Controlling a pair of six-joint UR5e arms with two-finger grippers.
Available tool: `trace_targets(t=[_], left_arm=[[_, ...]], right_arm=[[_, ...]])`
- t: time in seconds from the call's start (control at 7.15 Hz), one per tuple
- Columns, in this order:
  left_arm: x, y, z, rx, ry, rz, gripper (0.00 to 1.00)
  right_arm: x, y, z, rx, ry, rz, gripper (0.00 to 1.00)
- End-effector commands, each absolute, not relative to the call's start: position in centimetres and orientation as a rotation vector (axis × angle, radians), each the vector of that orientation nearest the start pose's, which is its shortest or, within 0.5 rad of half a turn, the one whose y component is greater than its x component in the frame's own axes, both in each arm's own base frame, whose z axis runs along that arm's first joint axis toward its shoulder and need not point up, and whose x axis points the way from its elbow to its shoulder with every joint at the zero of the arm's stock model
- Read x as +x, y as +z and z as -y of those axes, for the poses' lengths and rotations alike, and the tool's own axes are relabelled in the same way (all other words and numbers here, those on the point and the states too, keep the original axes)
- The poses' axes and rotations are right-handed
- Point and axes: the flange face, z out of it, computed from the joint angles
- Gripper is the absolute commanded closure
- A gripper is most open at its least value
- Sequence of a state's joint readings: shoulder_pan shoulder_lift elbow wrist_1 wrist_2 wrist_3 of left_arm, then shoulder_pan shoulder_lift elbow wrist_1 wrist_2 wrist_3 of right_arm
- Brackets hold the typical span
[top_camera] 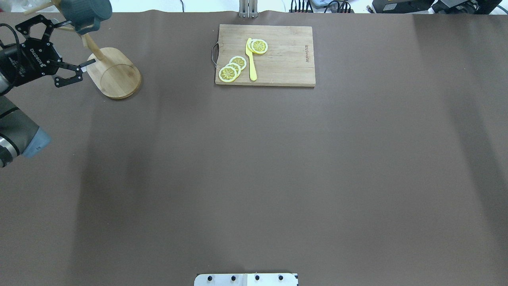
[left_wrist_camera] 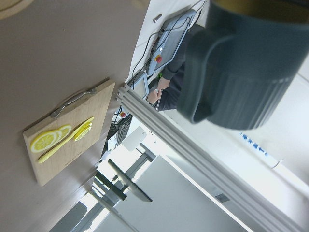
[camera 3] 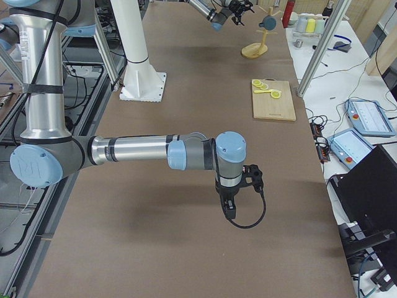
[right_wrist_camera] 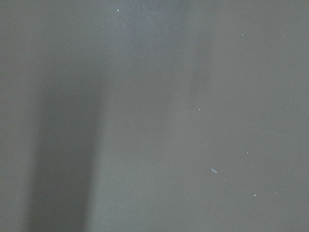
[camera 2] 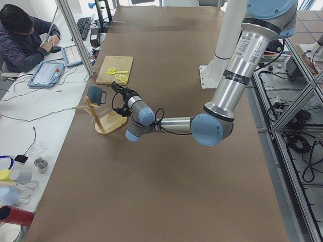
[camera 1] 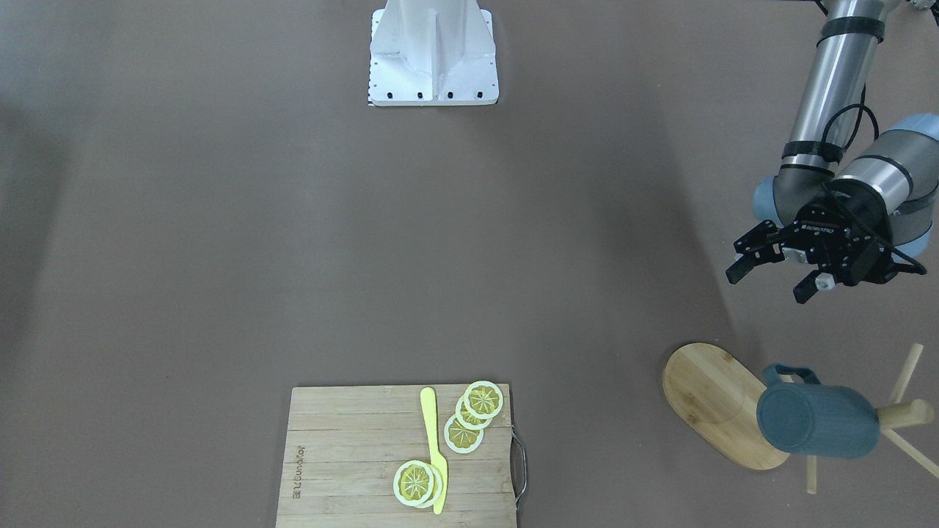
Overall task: Hang cup on storage rack
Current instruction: 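Open the left gripper and pull it back from the rack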
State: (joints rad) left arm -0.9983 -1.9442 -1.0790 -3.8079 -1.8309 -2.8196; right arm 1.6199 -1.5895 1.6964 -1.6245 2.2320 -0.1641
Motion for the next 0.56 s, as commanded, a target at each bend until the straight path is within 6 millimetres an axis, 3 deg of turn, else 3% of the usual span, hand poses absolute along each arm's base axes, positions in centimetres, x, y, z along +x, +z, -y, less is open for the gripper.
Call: trace_targets(t=[0.0, 0.14, 0.42], left_arm=[[21.3, 45.0, 50.9, -0.197, -0.708, -2.212, 0.01], [20.6, 44.2, 49.6, -0.008, -0.587, -2.208, 0.01], [19.4, 46.7, 47.8, 0.575, -0.298, -2.037, 0.01]], right_arm=[[9.6, 62.0, 48.0, 0.119, -0.128, 0.654, 0.0], [9.6, 62.0, 48.0, 0.119, -0.128, 0.654, 0.0], [9.6, 62.0, 48.0, 0.119, -0.128, 0.654, 0.0]])
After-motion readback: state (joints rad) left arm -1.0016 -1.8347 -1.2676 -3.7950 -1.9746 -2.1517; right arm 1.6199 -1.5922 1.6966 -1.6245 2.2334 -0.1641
